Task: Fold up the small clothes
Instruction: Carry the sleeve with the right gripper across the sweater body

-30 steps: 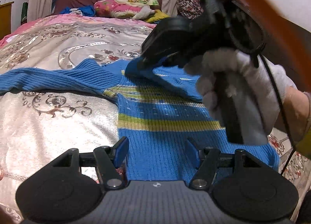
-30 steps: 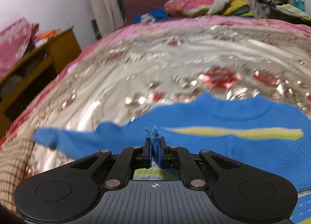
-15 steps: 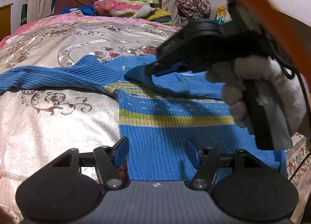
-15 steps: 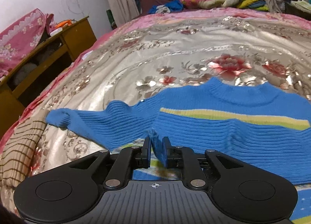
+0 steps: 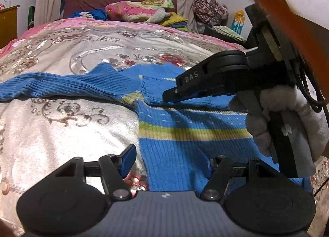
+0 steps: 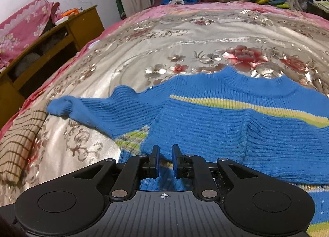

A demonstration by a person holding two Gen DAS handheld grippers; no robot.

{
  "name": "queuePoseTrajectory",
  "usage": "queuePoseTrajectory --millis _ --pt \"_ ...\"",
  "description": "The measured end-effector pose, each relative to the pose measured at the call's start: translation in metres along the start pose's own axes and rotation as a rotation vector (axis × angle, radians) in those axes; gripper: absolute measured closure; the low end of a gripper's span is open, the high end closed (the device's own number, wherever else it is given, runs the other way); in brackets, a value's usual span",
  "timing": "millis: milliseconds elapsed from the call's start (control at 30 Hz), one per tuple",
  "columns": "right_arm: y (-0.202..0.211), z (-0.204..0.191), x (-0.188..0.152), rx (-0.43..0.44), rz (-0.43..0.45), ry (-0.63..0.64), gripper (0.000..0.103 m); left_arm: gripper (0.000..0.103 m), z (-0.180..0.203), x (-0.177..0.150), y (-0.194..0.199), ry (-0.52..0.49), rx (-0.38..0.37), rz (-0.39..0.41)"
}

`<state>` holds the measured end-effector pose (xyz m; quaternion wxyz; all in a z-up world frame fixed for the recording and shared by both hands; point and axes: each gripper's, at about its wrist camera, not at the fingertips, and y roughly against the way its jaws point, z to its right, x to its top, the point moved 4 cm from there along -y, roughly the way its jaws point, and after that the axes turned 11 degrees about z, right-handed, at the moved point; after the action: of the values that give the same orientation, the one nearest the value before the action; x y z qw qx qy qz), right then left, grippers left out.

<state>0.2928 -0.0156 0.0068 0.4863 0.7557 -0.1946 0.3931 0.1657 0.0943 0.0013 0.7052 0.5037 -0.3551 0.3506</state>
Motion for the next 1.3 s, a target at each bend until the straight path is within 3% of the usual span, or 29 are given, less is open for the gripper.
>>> queuePoseTrajectory --millis 233,467,833,1100,1300 --pt "-0.009 -0.001 -0.007 -0.056 -0.019 0.034 0.087 0.035 -0.017 0.007 0.002 0.017 0.044 0.031" --pt "-0.007 -0.024 -0.002 -0.023 -0.034 0.086 0.082 0.035 -0.039 0.018 0.007 0.045 0.101 0.067" --pt "-0.029 -0.087 0.023 0.092 -0.043 0.182 0.080 0.035 -0.100 0.033 0.023 0.130 0.245 0.133" --pt "-0.082 -0.161 0.046 0.216 -0.071 0.296 0.075 0.035 -0.136 0.035 0.021 0.177 0.310 0.140" --pt "-0.127 -0.202 0.057 0.290 -0.108 0.311 0.074 0.035 -0.153 0.033 0.020 0.204 0.332 0.134"
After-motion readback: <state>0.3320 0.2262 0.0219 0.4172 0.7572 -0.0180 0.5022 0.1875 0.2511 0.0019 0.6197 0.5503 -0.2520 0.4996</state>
